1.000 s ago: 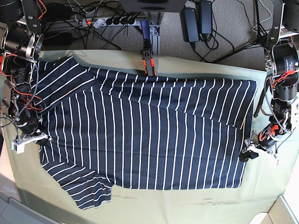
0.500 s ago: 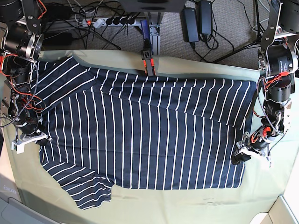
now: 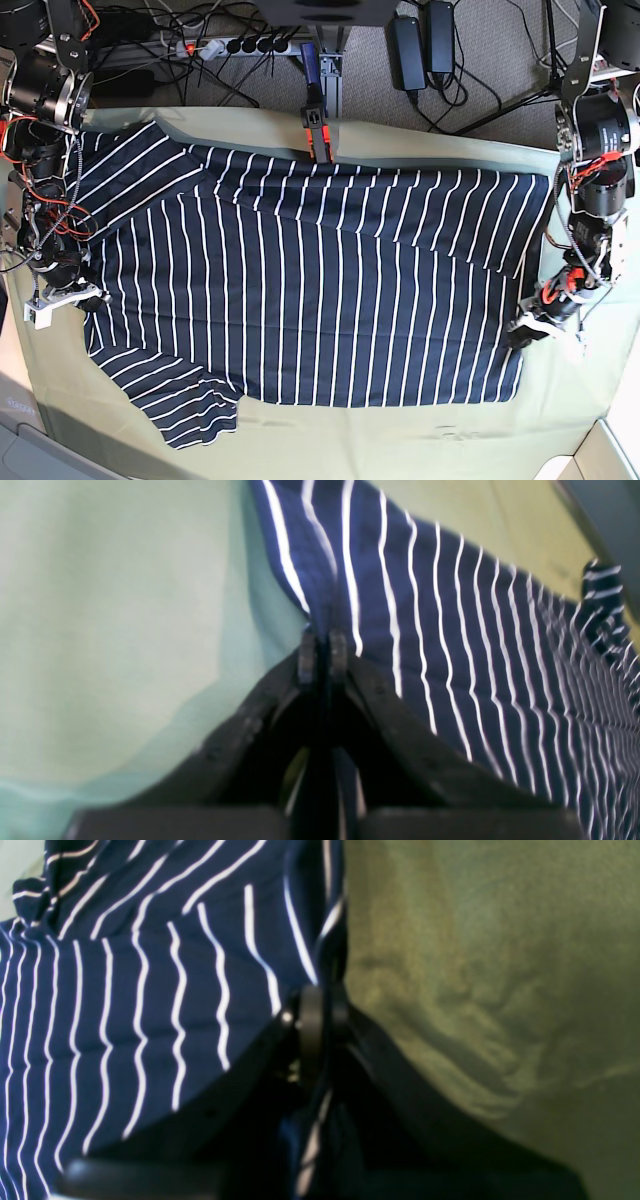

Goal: Fold the T-shirt properly
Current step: 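Lift the held side edge and fold it toward the collar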

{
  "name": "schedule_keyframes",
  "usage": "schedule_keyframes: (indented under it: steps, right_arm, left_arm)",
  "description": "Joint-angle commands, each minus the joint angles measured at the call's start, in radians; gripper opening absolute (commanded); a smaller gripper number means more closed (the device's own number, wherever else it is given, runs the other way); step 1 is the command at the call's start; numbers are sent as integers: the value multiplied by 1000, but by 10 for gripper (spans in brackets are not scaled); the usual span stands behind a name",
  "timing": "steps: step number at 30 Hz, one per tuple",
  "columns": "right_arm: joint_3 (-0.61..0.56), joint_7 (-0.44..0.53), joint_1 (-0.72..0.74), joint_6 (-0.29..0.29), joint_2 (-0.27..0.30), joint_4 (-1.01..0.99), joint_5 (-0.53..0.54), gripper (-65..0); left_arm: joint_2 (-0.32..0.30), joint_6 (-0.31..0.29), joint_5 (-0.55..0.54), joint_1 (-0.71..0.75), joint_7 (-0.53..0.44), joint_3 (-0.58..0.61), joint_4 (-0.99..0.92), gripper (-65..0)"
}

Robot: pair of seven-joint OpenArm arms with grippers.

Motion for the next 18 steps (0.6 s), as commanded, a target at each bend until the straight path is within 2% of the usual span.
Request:
schedule_keyframes:
  steps: [1, 4, 6, 13, 18]
  right_arm:
    - [1, 5, 16, 46, 27, 13, -3, -650]
    - [1, -4, 16, 46, 31, 32, -2, -650]
    - [1, -32, 16, 47, 36, 55, 17, -650]
    - [1, -219, 13, 47, 55, 164, 99, -650]
    - [1, -262, 3, 47, 79, 204, 117, -650]
  left_arm:
    - [-26, -36, -29, -40, -23, -3, 16, -650]
    - [-50, -36, -89, -48, 41, -3, 19, -650]
    - [-58, -36, -145, -48, 127, -3, 27, -650]
    - [-73, -36, -323, -42, 302, -3, 35, -650]
    - [-84, -36, -378, -14, 423, -3, 89, -650]
